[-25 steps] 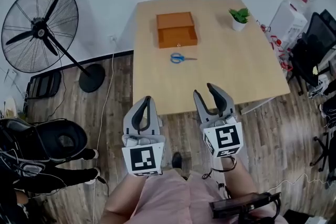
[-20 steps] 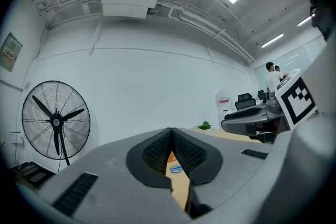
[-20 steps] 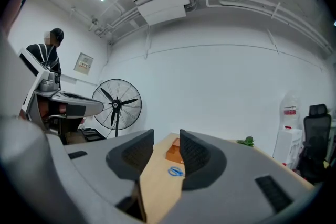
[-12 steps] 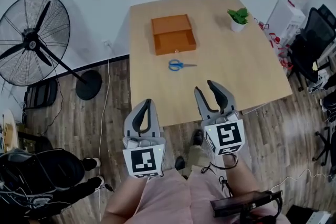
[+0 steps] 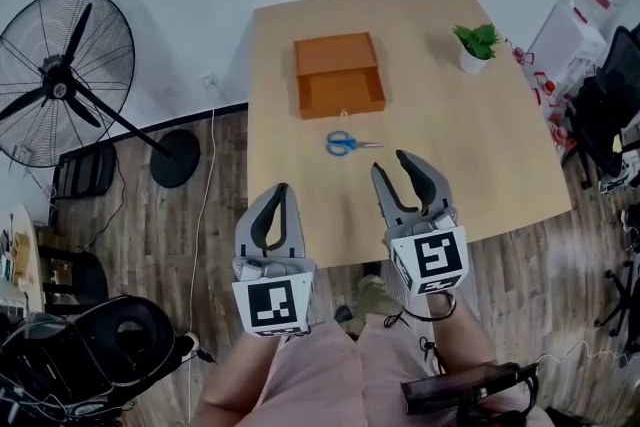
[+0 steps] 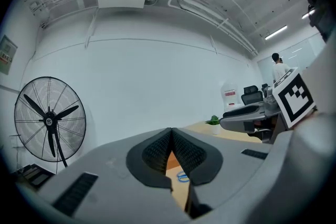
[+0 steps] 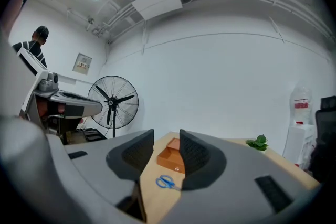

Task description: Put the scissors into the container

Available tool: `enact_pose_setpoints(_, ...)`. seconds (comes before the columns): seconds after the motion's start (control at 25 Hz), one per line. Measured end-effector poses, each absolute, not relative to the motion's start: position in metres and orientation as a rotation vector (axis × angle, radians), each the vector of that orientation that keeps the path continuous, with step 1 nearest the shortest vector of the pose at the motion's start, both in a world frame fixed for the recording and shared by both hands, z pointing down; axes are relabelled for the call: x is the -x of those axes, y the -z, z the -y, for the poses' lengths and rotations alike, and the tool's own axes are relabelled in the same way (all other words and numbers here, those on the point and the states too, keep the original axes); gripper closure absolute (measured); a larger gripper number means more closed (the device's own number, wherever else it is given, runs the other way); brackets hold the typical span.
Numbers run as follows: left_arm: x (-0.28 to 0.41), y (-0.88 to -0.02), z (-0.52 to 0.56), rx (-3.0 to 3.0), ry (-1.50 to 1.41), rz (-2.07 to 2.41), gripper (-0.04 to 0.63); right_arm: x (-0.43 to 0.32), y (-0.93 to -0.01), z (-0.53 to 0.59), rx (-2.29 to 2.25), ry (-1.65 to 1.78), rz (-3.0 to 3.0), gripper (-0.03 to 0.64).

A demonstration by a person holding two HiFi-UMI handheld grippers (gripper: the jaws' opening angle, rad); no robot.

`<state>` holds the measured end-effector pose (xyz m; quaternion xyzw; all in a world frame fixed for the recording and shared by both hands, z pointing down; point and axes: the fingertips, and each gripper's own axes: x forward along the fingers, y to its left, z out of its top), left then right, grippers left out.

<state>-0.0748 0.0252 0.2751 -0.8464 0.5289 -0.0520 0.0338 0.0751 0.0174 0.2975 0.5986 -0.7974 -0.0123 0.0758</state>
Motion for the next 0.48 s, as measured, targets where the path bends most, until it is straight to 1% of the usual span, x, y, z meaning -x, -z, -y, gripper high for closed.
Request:
enact_pose_setpoints(0.32, 0.040, -0.263, 0.043, 2.514, 0.186, -1.710, 0.591, -0.104, -0.289, 0.063, -1.680, 0.050, 2.488, 0.463)
enact_pose_setpoints(0.48, 0.037, -0.258, 0.066, 2.448, 0.176, -1.796, 0.591, -0.104, -0.280, 0.092, -1.592, 0.091, 2.554, 0.463)
